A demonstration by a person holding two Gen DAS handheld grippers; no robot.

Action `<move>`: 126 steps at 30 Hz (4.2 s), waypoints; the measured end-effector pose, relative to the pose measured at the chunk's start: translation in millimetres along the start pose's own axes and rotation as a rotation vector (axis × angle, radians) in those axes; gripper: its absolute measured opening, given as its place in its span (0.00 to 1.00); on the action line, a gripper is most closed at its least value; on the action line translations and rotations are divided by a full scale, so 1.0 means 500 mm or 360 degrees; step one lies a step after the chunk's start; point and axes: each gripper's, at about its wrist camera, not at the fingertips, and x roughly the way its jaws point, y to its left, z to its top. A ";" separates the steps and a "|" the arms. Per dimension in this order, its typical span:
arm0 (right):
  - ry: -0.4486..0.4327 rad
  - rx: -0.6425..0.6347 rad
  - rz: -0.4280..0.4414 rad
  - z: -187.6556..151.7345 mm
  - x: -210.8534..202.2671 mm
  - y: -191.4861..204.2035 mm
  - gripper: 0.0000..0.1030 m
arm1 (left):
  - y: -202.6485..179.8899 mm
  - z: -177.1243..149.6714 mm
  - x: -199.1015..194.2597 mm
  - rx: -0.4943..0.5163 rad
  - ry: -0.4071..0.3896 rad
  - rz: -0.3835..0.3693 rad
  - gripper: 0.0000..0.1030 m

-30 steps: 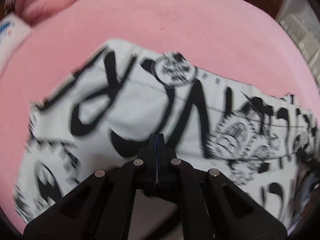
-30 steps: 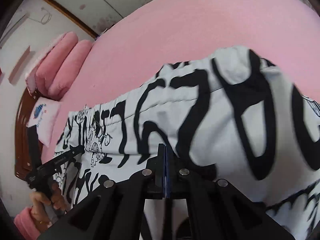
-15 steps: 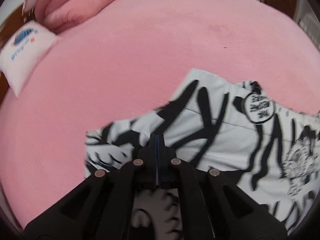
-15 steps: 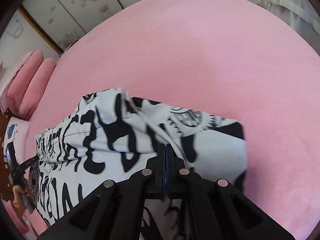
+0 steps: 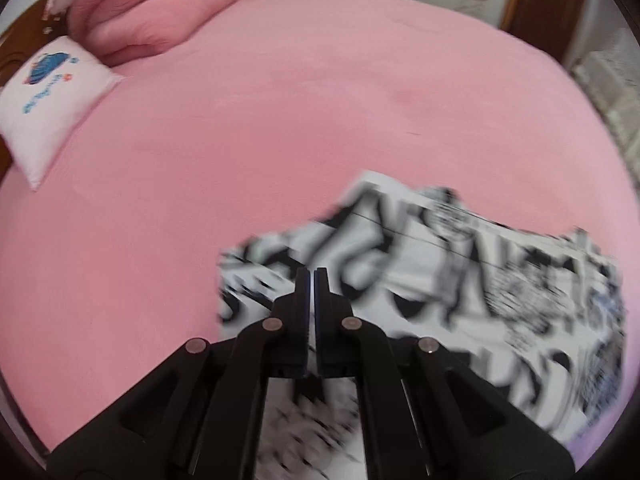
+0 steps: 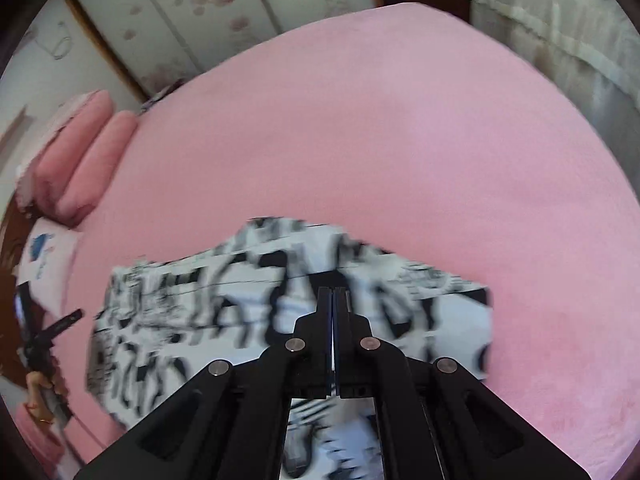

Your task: Fold large clothes

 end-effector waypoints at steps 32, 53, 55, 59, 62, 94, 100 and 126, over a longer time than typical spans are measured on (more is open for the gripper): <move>0.0111 0.0116 0.0039 0.015 0.223 -0.031 0.00 | -0.196 0.028 0.177 0.0175 0.0052 0.0127 0.01; 0.0091 0.0195 0.0162 0.029 0.046 0.084 0.00 | 0.050 -0.077 -0.126 -0.0256 0.0085 0.0249 0.01; 0.0164 0.0187 0.0197 0.023 0.067 0.139 0.00 | 0.036 -0.106 -0.153 -0.0323 0.0115 0.0149 0.01; 0.0310 0.0119 0.0248 -0.027 0.131 0.250 0.00 | 0.033 -0.158 -0.195 -0.0388 0.0188 0.0143 0.01; 0.0391 0.0045 0.0176 -0.072 0.169 0.307 0.00 | 0.066 -0.188 -0.222 -0.0603 0.0202 0.0049 0.01; 0.0579 0.0093 -0.0059 -0.169 0.303 0.297 0.00 | 0.234 -0.444 -0.035 -0.1509 0.0325 -0.0745 0.65; 0.0570 0.0072 -0.0082 -0.173 0.302 0.297 0.00 | 0.238 -0.407 0.033 -0.1466 0.0293 -0.0838 0.65; 0.0544 0.0297 0.0458 -0.198 0.265 0.182 0.00 | -0.132 -0.262 -0.401 -0.0450 -0.0480 -0.0940 0.16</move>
